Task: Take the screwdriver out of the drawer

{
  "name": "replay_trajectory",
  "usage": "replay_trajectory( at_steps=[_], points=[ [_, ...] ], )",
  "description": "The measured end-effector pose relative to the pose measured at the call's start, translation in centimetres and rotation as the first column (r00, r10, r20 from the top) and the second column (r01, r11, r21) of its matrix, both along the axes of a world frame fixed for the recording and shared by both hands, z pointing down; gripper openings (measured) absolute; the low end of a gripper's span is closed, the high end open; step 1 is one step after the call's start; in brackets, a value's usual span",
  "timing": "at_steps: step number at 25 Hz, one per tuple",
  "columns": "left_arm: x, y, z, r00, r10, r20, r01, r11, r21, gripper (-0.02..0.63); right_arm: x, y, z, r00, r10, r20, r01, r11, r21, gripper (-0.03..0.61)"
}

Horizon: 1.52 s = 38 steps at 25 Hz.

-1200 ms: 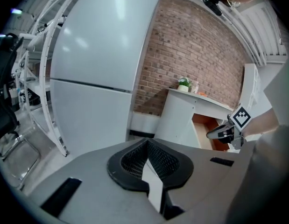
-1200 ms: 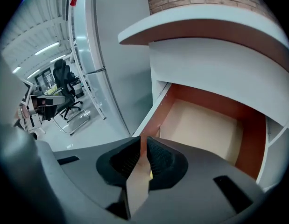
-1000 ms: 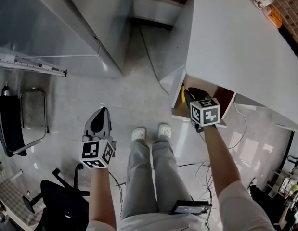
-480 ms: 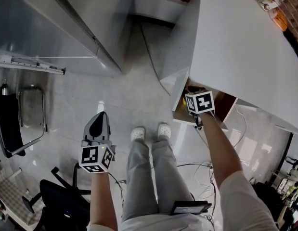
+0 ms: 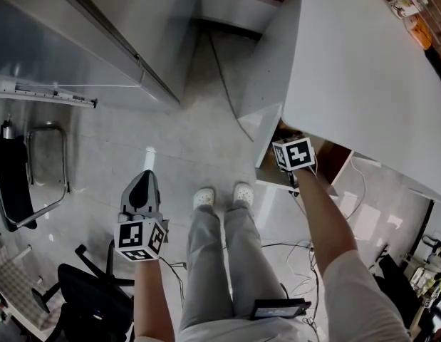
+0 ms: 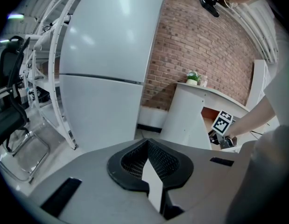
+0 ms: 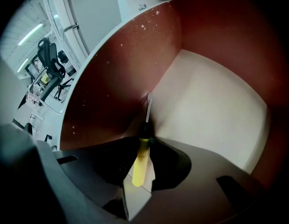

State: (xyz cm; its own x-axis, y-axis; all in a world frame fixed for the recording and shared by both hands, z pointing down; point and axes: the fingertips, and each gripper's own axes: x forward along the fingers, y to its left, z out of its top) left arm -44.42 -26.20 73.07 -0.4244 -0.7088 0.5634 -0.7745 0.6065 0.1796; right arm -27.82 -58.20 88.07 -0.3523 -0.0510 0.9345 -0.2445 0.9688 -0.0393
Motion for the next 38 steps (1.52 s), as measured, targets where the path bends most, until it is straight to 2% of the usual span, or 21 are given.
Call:
replay_trajectory(
  at_steps=[4,9,19,28,32,38],
  points=[
    [0.6,-0.1,0.1,1.000,0.010,-0.004,-0.010,1.000,-0.006,0.012,0.3,-0.2,-0.3,1.000,0.008,0.015,-0.008,1.000,-0.003,0.078],
    [0.9,-0.3,-0.1,1.000,0.023,-0.009,-0.023,1.000,-0.004,0.012,0.9,0.1,-1.6,0.999,-0.036,0.017,0.036,0.999,0.032,0.077],
    [1.6,-2.8,-2.3,0.995,0.096,0.004,-0.096,0.995,0.015,0.012,2.5,1.2,-6.2,0.998,-0.013,0.060,0.011,0.999,0.039,0.077],
    [3.7,-4.6,-7.3,0.984,0.174,0.035,-0.175,0.984,0.018,0.012,4.5,3.7,-12.3,0.994,-0.074,0.078,0.071,0.996,0.046,0.077],
    [5.1,-5.6,-9.9,0.969,0.240,0.064,-0.241,0.970,0.013,0.012,5.2,4.3,-15.3,0.993,-0.067,0.100,0.061,0.996,0.061,0.077],
    [5.9,-6.2,-14.1,0.960,0.262,0.097,-0.267,0.963,0.043,0.012,6.5,5.4,-19.4,0.989,-0.055,0.134,0.046,0.996,0.071,0.077]
  ],
)
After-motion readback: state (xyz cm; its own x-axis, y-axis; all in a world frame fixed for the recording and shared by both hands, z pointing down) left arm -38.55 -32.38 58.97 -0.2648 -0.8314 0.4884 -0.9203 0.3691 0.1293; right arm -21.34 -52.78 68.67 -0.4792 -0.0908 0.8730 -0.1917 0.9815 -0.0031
